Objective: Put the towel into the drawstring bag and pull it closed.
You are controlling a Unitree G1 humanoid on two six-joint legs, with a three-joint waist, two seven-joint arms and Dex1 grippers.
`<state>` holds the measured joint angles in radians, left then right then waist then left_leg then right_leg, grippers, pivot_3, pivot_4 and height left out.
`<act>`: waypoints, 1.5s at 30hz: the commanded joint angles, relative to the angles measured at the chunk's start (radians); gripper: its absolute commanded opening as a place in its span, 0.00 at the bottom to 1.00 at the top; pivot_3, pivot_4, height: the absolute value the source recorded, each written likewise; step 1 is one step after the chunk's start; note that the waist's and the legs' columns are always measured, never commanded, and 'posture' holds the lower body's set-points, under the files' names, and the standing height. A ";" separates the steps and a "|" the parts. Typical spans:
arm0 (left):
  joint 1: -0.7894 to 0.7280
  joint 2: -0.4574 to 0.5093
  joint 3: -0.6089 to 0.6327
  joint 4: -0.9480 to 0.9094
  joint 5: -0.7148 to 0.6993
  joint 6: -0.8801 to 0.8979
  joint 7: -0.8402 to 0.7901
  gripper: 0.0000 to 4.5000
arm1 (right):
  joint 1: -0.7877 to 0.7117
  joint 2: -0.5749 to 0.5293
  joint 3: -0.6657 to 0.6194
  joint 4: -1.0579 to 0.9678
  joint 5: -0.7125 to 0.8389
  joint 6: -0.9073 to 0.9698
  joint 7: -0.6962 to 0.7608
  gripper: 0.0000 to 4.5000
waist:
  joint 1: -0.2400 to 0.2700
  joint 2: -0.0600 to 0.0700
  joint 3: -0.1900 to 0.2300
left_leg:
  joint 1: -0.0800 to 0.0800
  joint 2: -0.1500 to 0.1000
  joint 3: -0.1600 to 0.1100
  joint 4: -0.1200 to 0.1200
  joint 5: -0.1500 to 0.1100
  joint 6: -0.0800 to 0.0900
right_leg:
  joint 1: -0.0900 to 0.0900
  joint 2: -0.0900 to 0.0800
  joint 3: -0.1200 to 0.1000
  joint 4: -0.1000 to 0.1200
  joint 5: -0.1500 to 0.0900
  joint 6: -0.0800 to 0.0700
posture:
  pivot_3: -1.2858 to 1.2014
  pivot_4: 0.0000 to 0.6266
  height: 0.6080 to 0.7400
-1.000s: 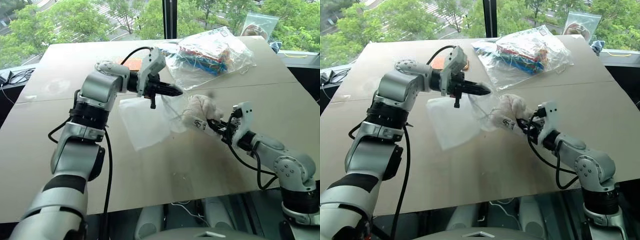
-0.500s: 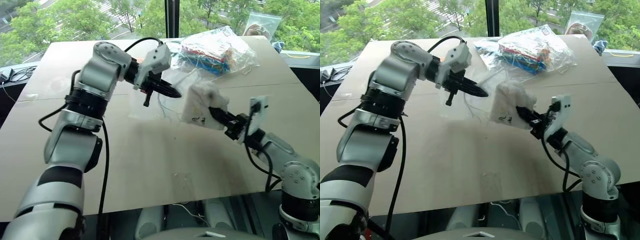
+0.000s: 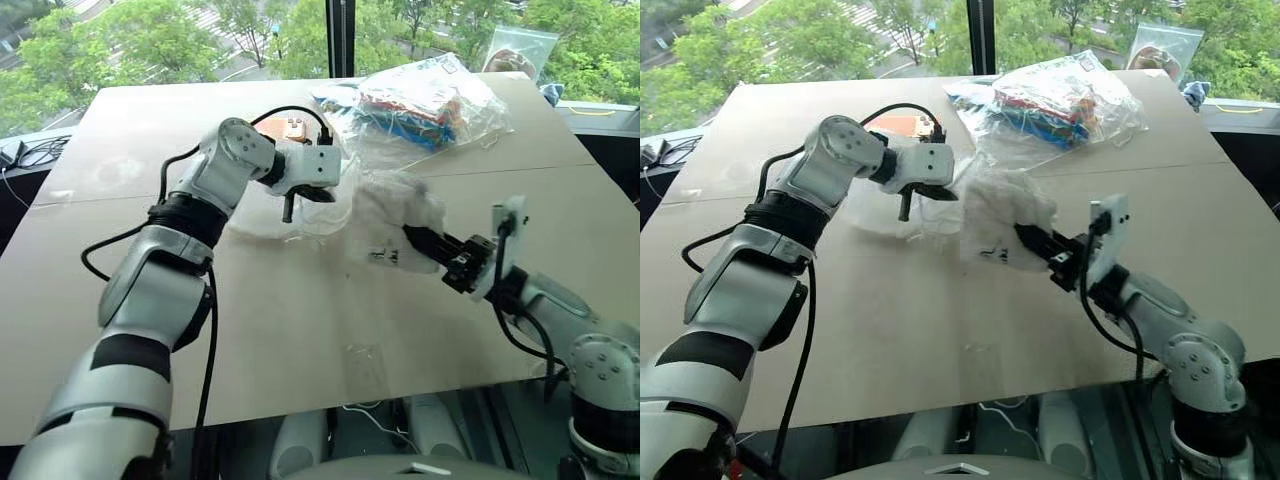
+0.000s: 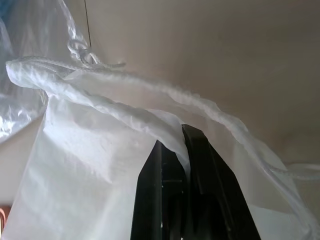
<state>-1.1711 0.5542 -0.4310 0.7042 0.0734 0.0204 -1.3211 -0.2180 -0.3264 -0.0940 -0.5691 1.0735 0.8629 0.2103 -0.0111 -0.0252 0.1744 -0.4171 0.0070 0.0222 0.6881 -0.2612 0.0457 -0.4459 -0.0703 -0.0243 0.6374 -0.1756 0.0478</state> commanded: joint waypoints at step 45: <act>0.107 0.116 0.053 -0.126 0.277 -0.533 0.380 0.00 | -0.174 0.146 0.113 0.288 -0.327 0.097 -0.018 0.01 | -0.004 0.000 0.000 | 0.001 0.000 0.001 -0.001 0.000 0.000 | -0.001 0.000 0.001 0.002 0.000 0.000 | 0.52 0.24 1.00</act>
<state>-1.0713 0.6344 -0.3922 0.5705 0.3526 -0.4086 -0.9530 -0.3999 -0.1687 0.0473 -0.2045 0.7113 0.9583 0.1520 -0.0153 -0.0247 0.1743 -0.4157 0.0068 0.0229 0.6872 -0.2613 0.0458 -0.4467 -0.0706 -0.0232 0.6396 -0.1755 0.0476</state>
